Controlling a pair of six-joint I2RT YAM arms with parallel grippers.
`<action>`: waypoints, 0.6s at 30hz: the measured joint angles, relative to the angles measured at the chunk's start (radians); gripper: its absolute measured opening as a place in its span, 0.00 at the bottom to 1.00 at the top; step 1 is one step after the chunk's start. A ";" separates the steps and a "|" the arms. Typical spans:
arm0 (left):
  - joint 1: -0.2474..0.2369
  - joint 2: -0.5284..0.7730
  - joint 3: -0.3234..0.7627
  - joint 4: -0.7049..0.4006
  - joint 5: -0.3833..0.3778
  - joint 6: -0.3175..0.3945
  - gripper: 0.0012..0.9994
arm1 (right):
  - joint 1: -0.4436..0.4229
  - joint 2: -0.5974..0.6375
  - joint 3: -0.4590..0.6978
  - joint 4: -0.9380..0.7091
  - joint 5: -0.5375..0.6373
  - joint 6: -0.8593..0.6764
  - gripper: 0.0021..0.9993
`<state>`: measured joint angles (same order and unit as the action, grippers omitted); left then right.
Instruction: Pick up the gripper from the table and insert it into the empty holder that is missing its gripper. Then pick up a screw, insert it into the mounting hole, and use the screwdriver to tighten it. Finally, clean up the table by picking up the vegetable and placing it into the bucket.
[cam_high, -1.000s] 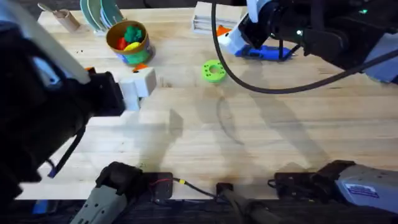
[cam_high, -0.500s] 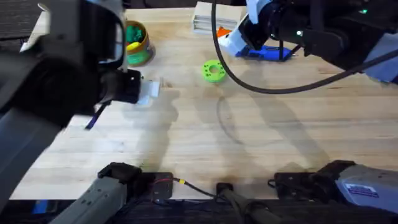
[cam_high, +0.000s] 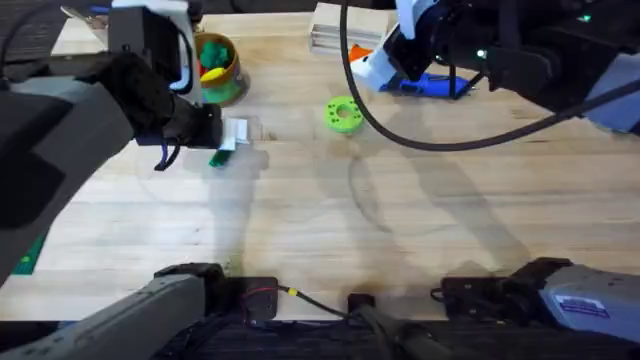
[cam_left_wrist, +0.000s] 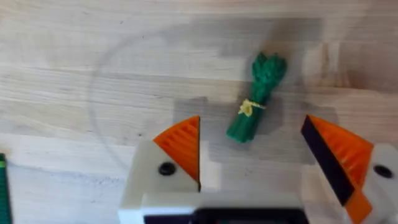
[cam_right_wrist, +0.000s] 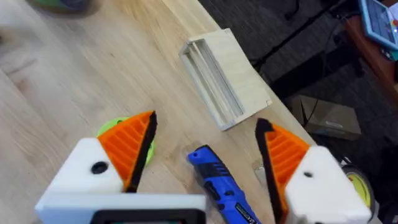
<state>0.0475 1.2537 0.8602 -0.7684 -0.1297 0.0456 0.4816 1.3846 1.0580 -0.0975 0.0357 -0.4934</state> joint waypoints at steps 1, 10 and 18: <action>0.019 0.013 -0.012 0.021 0.017 0.001 0.99 | 0.000 0.000 0.000 0.000 0.000 0.000 0.99; 0.067 0.117 -0.028 0.138 0.085 0.007 0.99 | 0.000 0.000 0.000 0.000 0.000 0.000 0.99; 0.068 0.263 -0.028 0.172 0.124 0.008 0.99 | 0.000 0.000 0.000 0.000 0.000 0.000 0.99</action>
<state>0.1150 1.5166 0.8326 -0.5963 -0.0052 0.0532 0.4816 1.3849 1.0580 -0.0975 0.0357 -0.4934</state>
